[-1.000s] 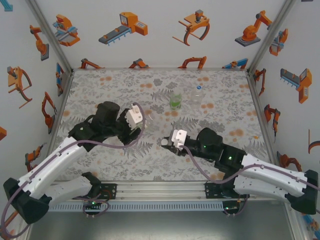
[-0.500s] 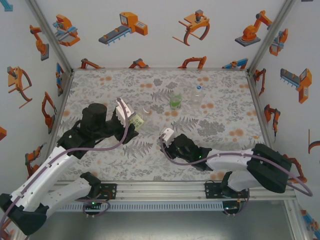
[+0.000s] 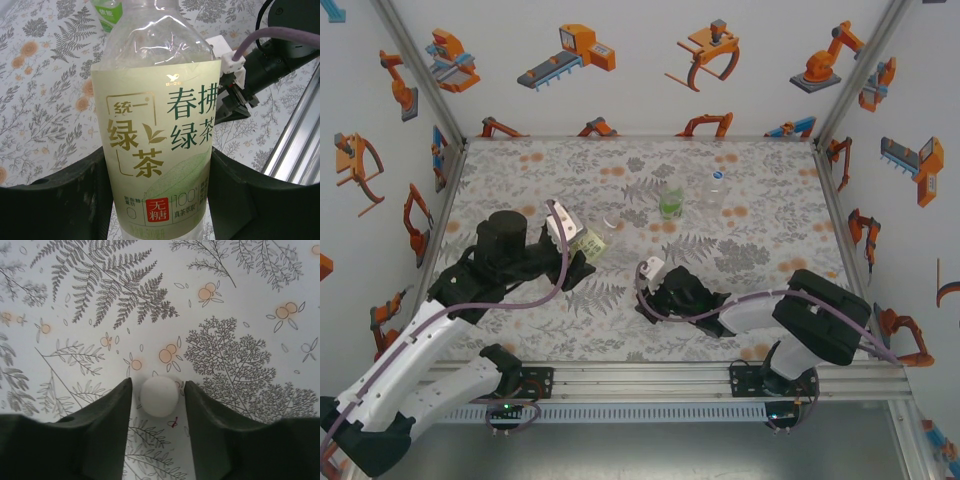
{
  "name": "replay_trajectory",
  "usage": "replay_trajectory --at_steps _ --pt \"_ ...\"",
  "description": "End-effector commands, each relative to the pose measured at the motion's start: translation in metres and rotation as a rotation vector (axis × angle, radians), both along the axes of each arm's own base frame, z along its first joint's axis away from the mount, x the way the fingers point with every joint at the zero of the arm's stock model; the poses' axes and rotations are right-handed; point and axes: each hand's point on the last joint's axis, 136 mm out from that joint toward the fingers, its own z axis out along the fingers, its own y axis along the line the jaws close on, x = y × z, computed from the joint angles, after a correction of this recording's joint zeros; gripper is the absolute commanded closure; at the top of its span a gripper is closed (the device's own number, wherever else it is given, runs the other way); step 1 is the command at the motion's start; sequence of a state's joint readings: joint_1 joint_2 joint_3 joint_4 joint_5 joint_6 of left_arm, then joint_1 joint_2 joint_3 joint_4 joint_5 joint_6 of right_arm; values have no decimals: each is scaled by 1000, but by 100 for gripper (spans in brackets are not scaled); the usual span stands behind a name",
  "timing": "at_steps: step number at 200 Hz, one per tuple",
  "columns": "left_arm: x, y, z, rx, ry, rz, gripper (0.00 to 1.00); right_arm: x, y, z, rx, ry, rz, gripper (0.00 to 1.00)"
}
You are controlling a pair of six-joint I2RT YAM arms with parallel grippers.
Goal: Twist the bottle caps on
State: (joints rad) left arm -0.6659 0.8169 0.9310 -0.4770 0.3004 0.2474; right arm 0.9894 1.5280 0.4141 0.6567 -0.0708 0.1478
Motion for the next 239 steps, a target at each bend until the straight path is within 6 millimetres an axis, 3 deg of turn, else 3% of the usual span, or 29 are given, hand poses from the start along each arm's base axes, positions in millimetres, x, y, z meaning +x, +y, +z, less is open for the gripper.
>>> replay_trajectory --at_steps 1,54,101,150,190,239 --pt "-1 2 3 -17 -7 3 100 -5 -8 -5 -39 78 -25 49" --pt "11 10 1 -9 -7 94 100 8 -14 19 -169 184 -144 49" --pt "39 48 4 -21 -10 383 100 16 -11 42 -206 306 -260 53" --pt "51 98 4 -86 18 669 100 22 -14 28 -318 499 -439 60" --pt "49 110 2 -134 50 732 100 28 -16 14 -416 572 -558 60" --pt "49 105 0 -141 59 704 100 33 -22 3 -484 584 -645 57"
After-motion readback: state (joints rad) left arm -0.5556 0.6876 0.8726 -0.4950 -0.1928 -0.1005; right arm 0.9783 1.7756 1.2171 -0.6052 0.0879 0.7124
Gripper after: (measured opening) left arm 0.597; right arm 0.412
